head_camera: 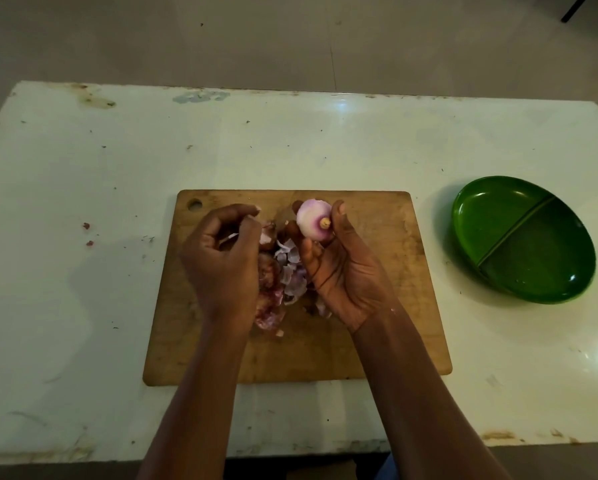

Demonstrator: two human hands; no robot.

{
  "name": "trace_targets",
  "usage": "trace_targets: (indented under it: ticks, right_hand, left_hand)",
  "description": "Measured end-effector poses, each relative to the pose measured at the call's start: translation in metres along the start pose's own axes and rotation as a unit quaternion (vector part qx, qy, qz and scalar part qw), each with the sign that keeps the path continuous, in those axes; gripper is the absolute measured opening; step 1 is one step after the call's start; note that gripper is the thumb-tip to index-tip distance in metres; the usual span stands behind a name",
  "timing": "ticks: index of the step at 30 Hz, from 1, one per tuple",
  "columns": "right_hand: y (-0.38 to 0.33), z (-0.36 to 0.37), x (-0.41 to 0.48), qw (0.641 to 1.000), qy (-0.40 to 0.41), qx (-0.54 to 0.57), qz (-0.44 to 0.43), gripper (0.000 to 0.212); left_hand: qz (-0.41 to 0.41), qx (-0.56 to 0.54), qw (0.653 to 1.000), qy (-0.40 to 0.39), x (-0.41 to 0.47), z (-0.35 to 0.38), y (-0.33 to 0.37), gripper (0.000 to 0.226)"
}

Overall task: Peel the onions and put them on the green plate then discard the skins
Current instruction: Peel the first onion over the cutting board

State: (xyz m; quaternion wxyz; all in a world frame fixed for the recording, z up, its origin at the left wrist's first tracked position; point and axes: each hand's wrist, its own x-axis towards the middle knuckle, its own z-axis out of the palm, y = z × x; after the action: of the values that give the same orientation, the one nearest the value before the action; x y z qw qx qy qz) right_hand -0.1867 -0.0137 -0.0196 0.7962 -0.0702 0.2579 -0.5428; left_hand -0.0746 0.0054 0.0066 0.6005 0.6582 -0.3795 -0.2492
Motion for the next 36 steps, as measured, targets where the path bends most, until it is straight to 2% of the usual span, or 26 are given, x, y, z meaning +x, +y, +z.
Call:
trace_targets:
  ticks: [4, 10, 12, 15, 20, 26, 29, 33, 36]
  right_hand:
    - [0.002, -0.002, 0.001, 1.000, 0.006, -0.015, 0.000, 0.077]
    - [0.001, -0.004, 0.001, 0.999, -0.024, -0.018, -0.015, 0.064]
    - [0.001, -0.004, 0.001, 0.998, -0.034, -0.038, -0.021, 0.067]
    - [0.001, -0.005, 0.001, 0.997, -0.033, -0.065, -0.022, 0.074]
    - [0.001, -0.003, 0.000, 0.994, -0.038, -0.097, -0.023, 0.069]
    - [0.000, -0.001, -0.003, 0.993, -0.033, -0.114, -0.002, 0.051]
    - [-0.001, 0.002, -0.005, 0.993, -0.029, -0.116, 0.008, 0.045]
    - [-0.001, 0.007, -0.007, 0.993, -0.024, -0.114, 0.022, 0.028]
    - [0.000, 0.009, -0.008, 0.994, -0.016, -0.108, 0.021, 0.023]
  left_hand:
    - [0.061, 0.024, 0.997, -0.049, -0.001, 0.000, -0.002, 0.014]
    - [0.131, 0.030, 0.984, -0.118, -0.003, 0.002, -0.003, 0.023]
    - [0.144, 0.030, 0.981, -0.127, -0.005, 0.002, -0.002, 0.025]
    - [0.151, 0.035, 0.980, -0.124, -0.006, 0.001, -0.003, 0.028]
    - [0.141, 0.047, 0.983, -0.105, -0.005, 0.001, -0.005, 0.029]
    - [0.147, 0.061, 0.984, -0.077, -0.008, 0.001, -0.005, 0.034]
    - [0.163, 0.090, 0.980, -0.067, -0.009, 0.001, -0.008, 0.026]
    - [0.186, 0.114, 0.976, -0.027, -0.007, -0.001, -0.007, 0.026]
    - [0.169, 0.102, 0.980, -0.016, -0.006, -0.003, -0.007, 0.020]
